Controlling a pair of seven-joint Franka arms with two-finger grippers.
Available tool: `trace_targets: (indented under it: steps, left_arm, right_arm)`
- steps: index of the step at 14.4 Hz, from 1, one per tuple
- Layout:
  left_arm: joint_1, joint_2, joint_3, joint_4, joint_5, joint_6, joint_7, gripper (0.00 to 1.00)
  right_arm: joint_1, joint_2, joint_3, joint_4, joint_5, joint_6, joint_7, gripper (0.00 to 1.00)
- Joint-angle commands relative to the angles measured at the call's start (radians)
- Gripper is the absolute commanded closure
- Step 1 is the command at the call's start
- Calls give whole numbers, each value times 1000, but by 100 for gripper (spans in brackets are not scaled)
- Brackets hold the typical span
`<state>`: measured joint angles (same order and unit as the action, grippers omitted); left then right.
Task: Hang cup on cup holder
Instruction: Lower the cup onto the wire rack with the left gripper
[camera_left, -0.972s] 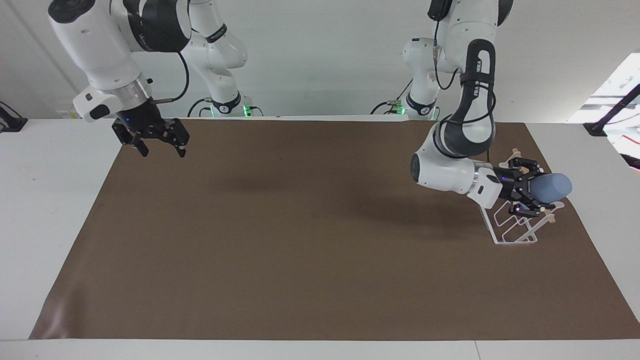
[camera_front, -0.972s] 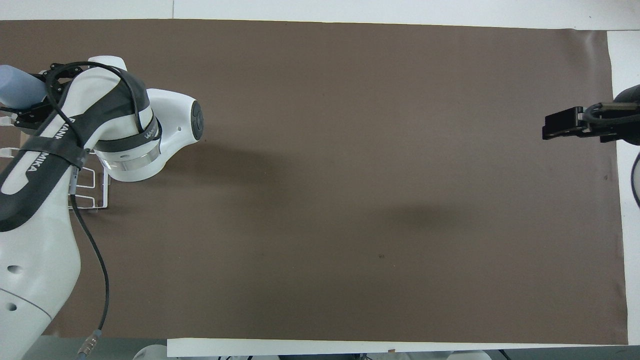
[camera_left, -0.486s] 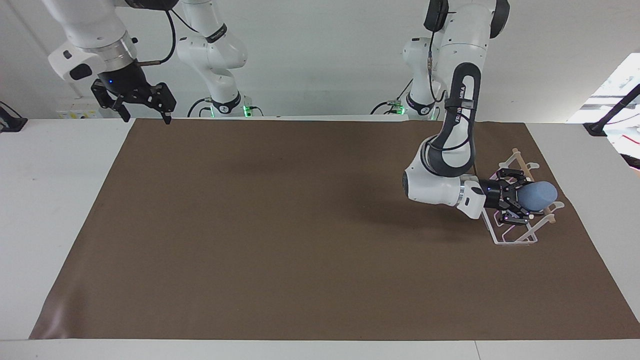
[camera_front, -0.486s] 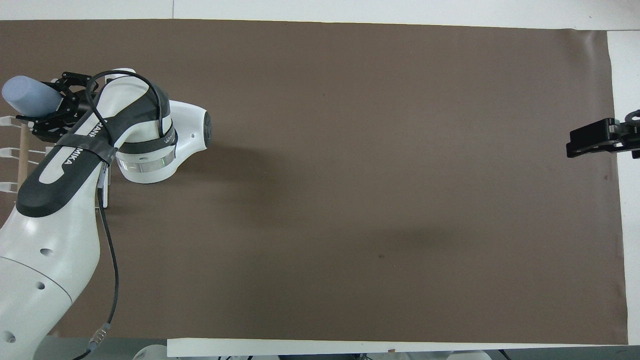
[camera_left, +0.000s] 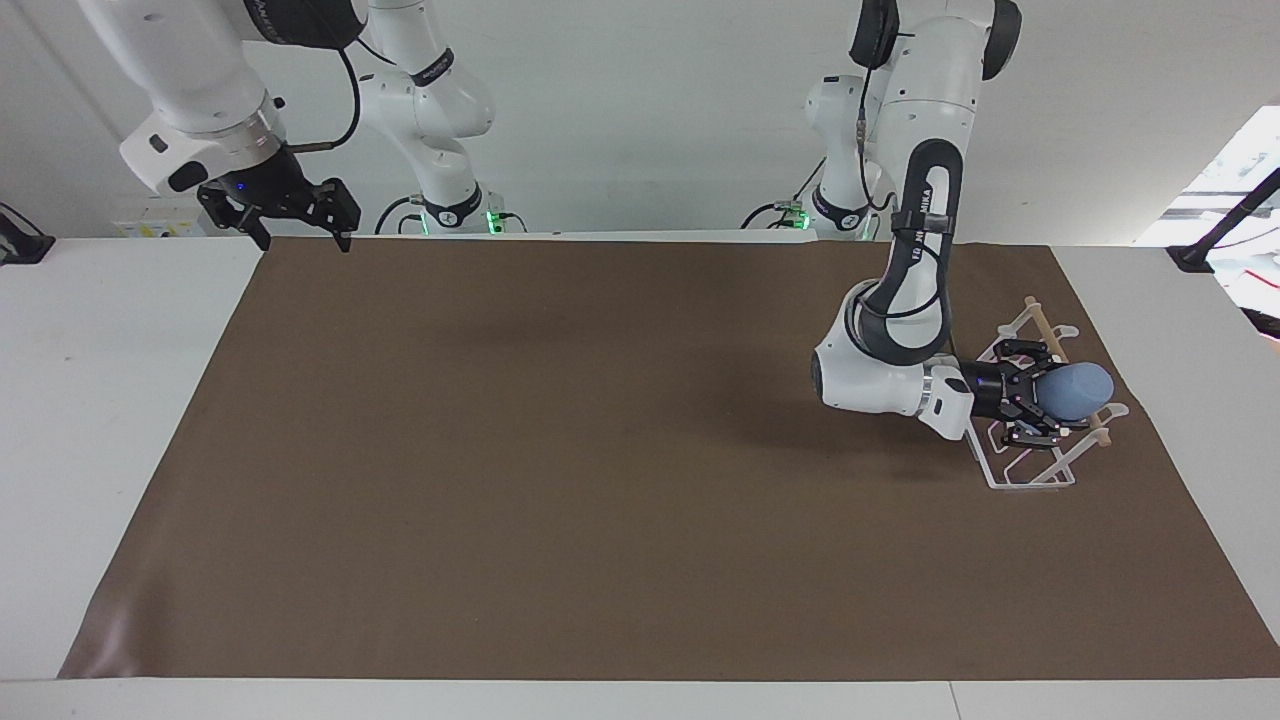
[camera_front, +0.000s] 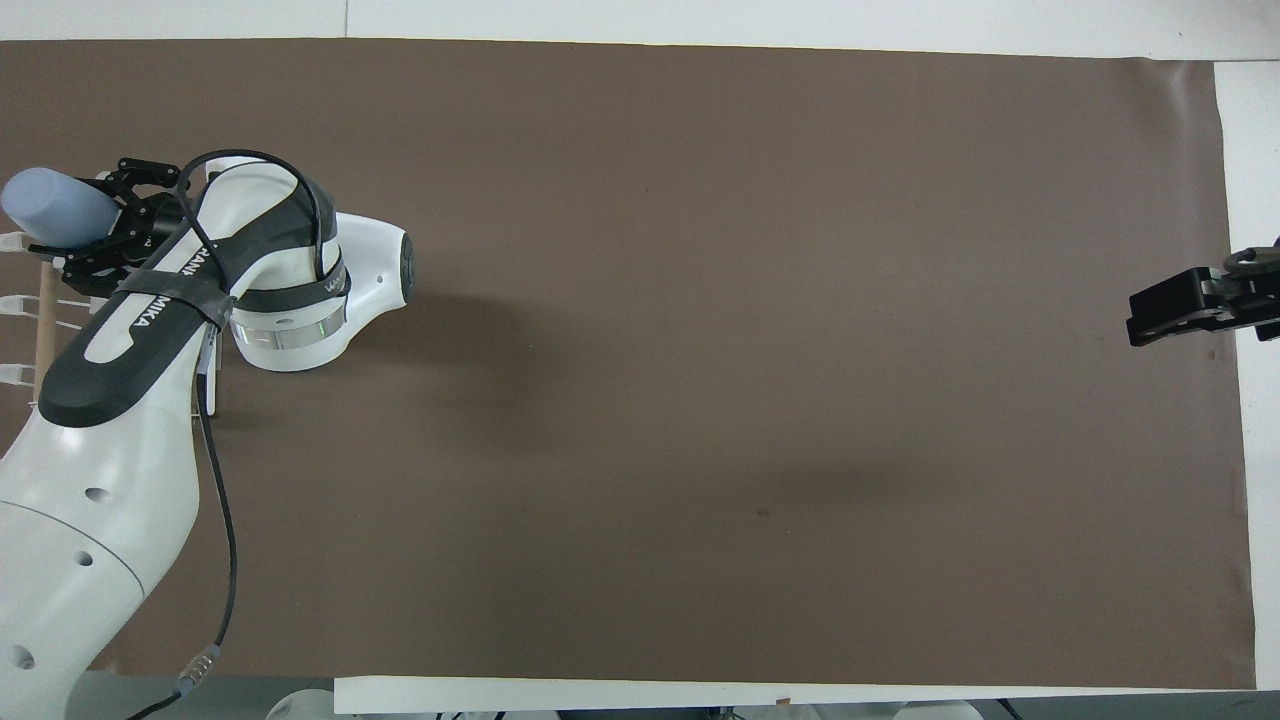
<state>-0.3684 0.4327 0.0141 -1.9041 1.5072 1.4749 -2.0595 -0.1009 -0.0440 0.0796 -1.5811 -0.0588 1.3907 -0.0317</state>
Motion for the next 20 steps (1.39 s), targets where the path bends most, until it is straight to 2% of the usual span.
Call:
trace_targets:
  steps: [1, 2, 3, 4, 5, 7, 10, 13, 14, 17, 20]
  left_arm:
    - [11, -5, -6, -15, 10, 21, -16, 84]
    - [11, -3, -8, -6, -5, 27, -16, 66]
    - [13, -2, -8, 0, -19, 33, -14, 37]
    - [17, 4, -6, 17, -28, 56, -1, 16]
    - [38, 17, -8, 40, -28, 83, 9, 0]
    - [34, 17, -8, 42, -36, 87, 16, 0]
    - [26, -8, -9, 74, -117, 76, 16, 0]
    - [19, -25, -8, 175, -208, 67, 105, 0]
    - [29, -58, -9, 206, -267, 79, 168, 0]
    - [83, -218, -8, 208, -489, 140, 506, 0]
    - [155, -311, -9, 205, -706, 165, 756, 0]
  right_arm:
    - [-36, -24, 0, -28, 36, 5, -27, 1]
    - [-37, -24, 0, -28, 39, 5, -28, 1]
    - [-39, -25, -1, -28, 39, 4, -31, 1]
    - [-39, -25, -1, -30, 39, 4, -34, 1]
    - [-37, -25, -1, -30, 39, 5, -36, 1]
    - [-37, -25, -1, -30, 39, 5, -31, 1]
    - [-37, -25, -1, -30, 39, 2, -27, 1]
    - [-31, -27, 0, -30, 39, -1, -31, 1]
    - [-26, -27, 0, -30, 39, -1, -31, 1]
    - [-28, -27, 0, -30, 39, -1, -33, 1]
    - [-29, -27, 0, -30, 39, -1, -31, 1]
